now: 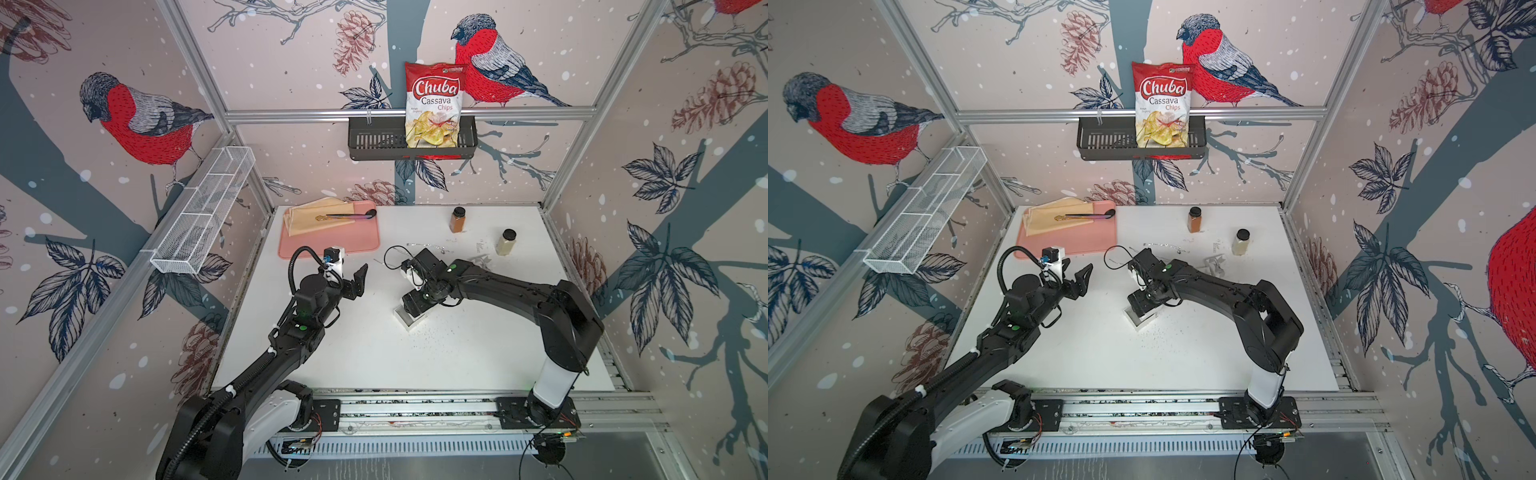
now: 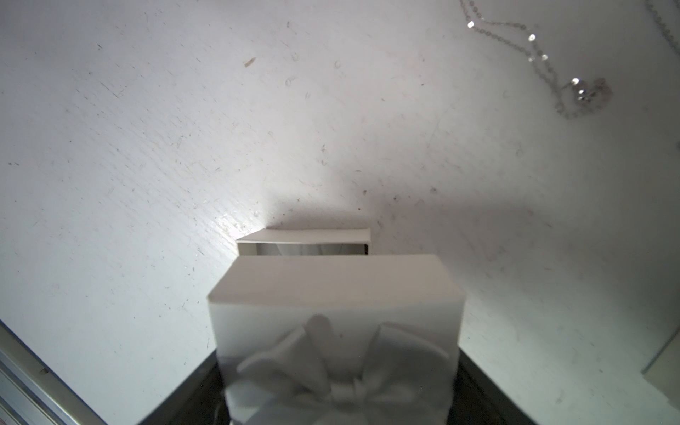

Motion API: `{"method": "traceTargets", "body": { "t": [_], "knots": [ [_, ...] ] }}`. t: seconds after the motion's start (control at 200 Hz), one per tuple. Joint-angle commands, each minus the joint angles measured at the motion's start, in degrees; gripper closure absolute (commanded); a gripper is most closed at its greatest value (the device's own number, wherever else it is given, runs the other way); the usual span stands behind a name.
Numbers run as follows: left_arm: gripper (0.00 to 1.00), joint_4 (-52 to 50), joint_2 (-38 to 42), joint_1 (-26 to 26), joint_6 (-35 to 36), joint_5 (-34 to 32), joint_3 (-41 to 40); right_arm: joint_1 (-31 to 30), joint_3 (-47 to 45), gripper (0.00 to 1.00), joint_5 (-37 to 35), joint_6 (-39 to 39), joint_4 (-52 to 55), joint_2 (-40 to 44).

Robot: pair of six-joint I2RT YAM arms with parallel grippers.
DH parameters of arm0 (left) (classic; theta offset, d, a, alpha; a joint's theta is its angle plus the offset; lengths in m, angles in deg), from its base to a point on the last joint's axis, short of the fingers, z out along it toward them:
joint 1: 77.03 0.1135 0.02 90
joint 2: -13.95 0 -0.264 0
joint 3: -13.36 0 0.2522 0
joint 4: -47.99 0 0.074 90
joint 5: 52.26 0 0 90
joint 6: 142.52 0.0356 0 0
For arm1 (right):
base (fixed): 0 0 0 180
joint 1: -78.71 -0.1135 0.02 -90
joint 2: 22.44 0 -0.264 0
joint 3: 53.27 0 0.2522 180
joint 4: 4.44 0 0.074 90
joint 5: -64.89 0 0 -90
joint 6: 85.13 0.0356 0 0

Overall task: Take the necklace out of the lift-off lid jewelry box
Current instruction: Close the lid on the jewelry box.

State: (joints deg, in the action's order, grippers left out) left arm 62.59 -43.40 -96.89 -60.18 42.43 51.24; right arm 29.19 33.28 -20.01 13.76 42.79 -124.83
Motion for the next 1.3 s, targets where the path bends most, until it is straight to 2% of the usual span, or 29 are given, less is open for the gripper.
{"method": "traceTargets", "body": {
  "t": [0.0,1.296],
  "knots": [
    [0.19,3.3,0.1,0.1,-1.1,-0.4,-0.3,-0.5,0.5,0.19,0.5,0.1,-0.1,-0.8],
    [0.19,4.4,-2.3,0.1,0.7,-0.5,-2.0,-2.8,5.7,0.18,1.1,0.7,4.8,-6.4]
  ]
}}
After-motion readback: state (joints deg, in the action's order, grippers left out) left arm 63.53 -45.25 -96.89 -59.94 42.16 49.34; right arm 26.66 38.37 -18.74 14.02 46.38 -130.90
